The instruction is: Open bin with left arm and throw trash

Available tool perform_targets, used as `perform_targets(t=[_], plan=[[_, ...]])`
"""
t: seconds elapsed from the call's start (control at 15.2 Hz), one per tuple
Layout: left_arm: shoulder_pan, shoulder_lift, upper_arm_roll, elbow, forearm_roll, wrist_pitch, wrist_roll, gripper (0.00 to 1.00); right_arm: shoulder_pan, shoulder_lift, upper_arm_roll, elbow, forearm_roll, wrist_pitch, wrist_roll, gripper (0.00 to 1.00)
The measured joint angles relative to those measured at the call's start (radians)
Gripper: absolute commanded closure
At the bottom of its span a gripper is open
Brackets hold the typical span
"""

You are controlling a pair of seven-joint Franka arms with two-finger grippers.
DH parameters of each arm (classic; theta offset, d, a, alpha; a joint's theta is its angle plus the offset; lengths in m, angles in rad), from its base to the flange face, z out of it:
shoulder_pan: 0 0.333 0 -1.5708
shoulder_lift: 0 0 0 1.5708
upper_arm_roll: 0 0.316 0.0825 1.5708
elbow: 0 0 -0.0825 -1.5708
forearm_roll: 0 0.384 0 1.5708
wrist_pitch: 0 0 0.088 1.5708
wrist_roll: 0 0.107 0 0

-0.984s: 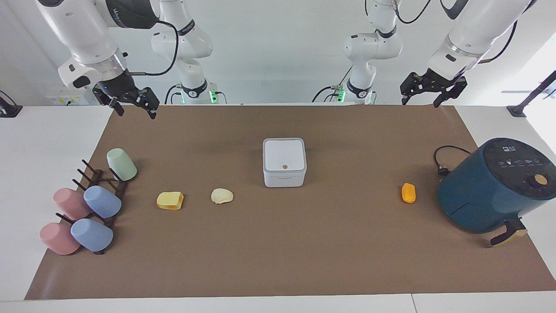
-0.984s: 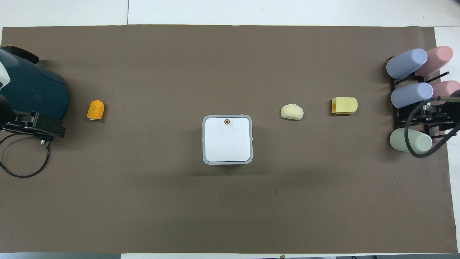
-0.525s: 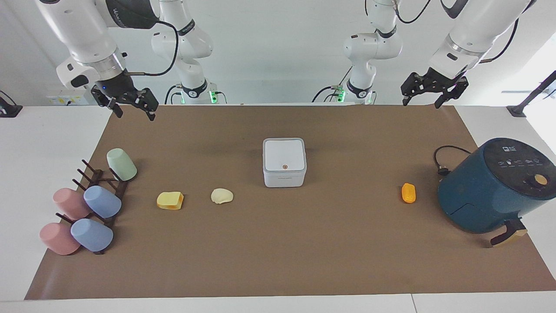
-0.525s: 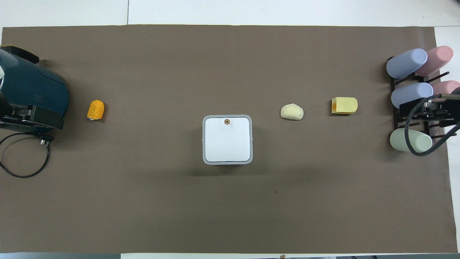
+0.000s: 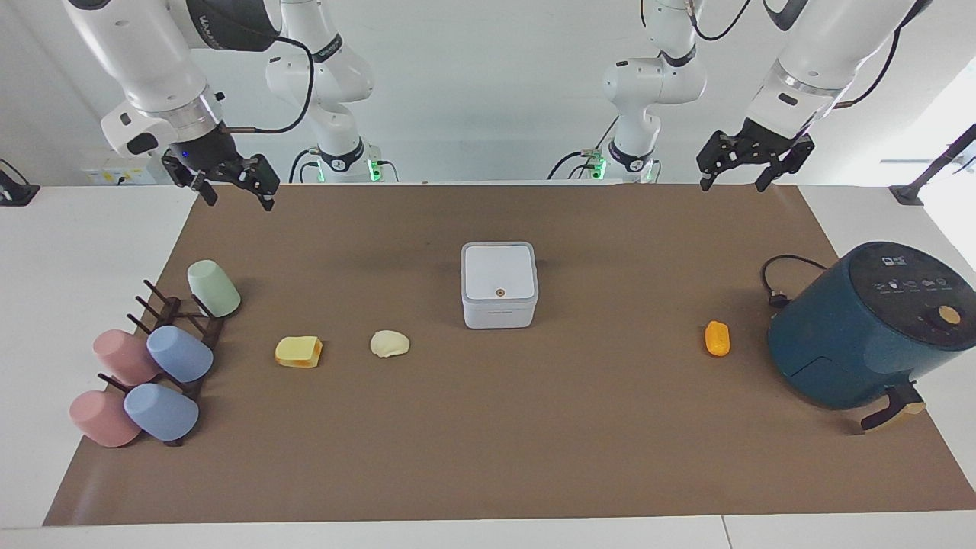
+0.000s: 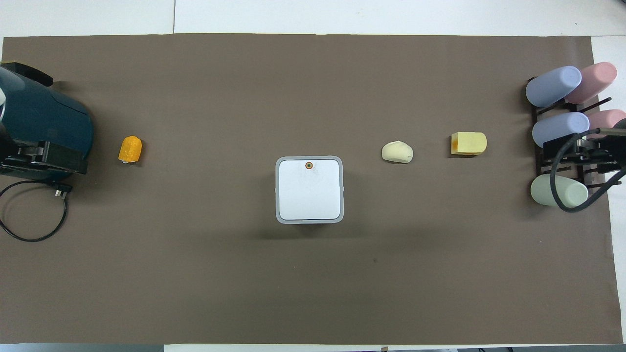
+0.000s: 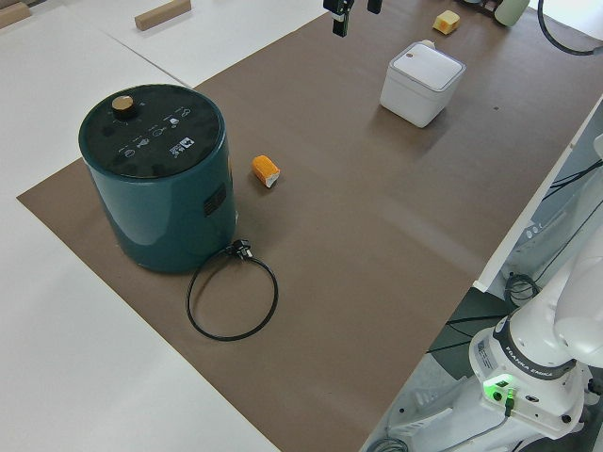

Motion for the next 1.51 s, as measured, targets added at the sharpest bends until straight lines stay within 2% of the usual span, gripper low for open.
perform_targets(t=[0.39,0.59,0.85,1.05,1.31,1.51], plan=[[-0.162,0.011,-0.007,-0.042,-0.022,0.091,-0.032,1.0,0.0,-0.001,0.001,-0.006,0.0,-0.036,0.0,0.0],[-0.233,0.057,-0.008,-0.048,-0.043,0.174,-0.036,1.0,0.001,-0.004,0.002,-0.019,0.0,-0.021,0.0,0.0],[-0.341,0.175,-0.009,-0.042,-0.046,0.269,-0.078,1.0,0.001,-0.029,0.002,-0.132,0.0,0.156,0.0,0.0],[-0.417,0.294,-0.009,0.009,-0.047,0.328,-0.146,1.0,0.001,-0.027,0.002,-0.238,0.0,0.322,0.0,0.0],[-0.456,0.419,-0.009,0.095,-0.073,0.387,-0.259,1.0,0.001,0.064,0.002,-0.324,0.0,0.569,0.0,0.0],[-0.479,0.458,-0.009,0.113,-0.077,0.416,-0.351,1.0,0.0,0.149,0.001,-0.345,0.0,0.697,0.0,0.0]])
